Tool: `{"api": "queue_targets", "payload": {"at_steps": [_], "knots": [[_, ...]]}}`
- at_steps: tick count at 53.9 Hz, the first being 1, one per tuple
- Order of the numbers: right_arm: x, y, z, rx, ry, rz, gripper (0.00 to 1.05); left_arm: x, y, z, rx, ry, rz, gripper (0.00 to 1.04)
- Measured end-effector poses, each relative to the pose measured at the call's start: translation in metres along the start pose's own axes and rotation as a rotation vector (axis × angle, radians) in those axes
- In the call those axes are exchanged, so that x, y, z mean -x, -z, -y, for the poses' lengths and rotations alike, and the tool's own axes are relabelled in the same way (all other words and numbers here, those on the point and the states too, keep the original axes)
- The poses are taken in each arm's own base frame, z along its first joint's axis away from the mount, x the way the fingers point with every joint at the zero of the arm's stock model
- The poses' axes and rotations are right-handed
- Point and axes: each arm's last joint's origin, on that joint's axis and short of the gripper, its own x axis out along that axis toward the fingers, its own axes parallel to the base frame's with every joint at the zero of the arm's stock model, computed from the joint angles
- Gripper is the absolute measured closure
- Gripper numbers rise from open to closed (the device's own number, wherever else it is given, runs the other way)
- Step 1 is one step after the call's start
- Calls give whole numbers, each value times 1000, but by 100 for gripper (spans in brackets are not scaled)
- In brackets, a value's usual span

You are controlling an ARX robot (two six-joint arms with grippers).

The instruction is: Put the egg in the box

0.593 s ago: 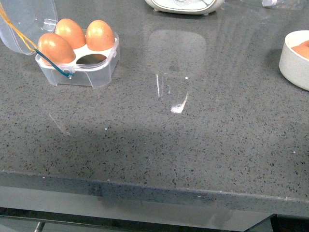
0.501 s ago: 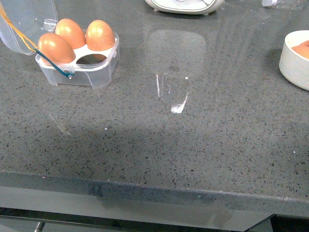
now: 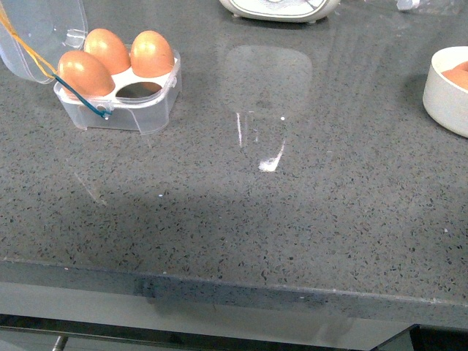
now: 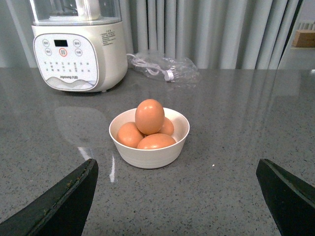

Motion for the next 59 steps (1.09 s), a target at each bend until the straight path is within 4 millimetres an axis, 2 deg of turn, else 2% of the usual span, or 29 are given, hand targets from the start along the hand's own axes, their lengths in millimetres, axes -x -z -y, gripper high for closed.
{"api": "queue_targets", "payload": {"at_steps": [59], "knots": [[0,0,0,0,0,0,7,0,0,0,0,0,0,7]]}}
